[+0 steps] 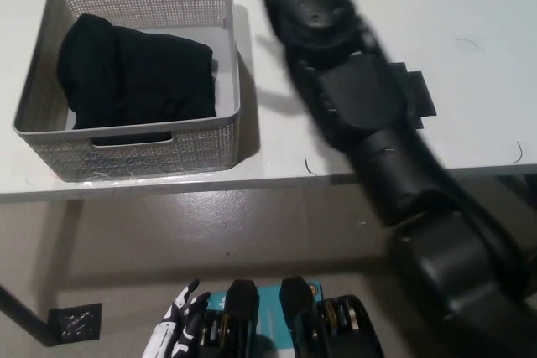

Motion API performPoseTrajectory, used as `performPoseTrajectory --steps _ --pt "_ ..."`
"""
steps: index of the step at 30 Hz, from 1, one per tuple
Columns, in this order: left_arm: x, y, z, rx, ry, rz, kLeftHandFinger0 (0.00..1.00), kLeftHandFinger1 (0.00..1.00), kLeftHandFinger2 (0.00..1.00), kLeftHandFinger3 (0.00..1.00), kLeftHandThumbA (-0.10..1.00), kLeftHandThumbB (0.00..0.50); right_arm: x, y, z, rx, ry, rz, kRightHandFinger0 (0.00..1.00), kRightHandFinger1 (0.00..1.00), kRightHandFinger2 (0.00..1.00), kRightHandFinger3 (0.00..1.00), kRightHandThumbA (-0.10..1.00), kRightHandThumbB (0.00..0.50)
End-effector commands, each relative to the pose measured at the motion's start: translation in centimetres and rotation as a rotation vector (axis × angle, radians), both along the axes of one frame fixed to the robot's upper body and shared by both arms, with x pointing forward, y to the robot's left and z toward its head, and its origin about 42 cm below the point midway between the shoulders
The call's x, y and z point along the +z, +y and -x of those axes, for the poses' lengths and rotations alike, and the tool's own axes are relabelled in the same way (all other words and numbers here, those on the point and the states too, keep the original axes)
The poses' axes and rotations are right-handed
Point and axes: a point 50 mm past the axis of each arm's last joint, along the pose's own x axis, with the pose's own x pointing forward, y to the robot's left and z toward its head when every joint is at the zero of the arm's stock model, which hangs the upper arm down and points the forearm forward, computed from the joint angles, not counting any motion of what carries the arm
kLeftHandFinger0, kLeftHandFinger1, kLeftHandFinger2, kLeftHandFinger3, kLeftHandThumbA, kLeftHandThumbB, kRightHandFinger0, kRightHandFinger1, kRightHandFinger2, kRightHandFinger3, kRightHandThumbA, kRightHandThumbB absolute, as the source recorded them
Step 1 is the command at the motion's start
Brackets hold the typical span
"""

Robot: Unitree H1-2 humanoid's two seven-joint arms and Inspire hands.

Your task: Use the right hand to pick up a t shirt on the right hand side and place it into a contianer on the left side

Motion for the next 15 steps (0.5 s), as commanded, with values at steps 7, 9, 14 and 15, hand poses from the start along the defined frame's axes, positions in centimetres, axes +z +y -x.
performPoseTrajectory --steps 7,9,14,15 --pt "1.2 2.1 -0.3 0.059 -0.057 -0.012 0.97 0.93 0.93 1.0 0.97 0.32 2.6 -8.2 8.8 -0.192 -0.662 0.386 1.0 1.0 1.0 1.0 0.93 0.409" --pt "1.2 2.2 -0.3 0.062 -0.06 -0.005 0.97 0.93 0.93 1.0 0.96 0.303 2.0 -9.2 9.9 -0.192 -0.67 0.363 1.0 1.0 1.0 1.0 0.89 0.402" --pt "1.1 2.7 -0.5 0.064 -0.065 -0.007 1.0 0.96 0.96 1.0 1.0 0.288 -3.2 -14.2 14.9 -0.224 -0.693 0.331 1.0 1.0 1.0 1.0 0.94 0.308" --pt "1.1 2.8 -0.4 0.066 -0.067 -0.008 1.0 0.96 0.96 1.0 1.0 0.288 -3.6 -14.3 15.2 -0.228 -0.691 0.336 1.0 1.0 1.0 1.0 0.94 0.308"
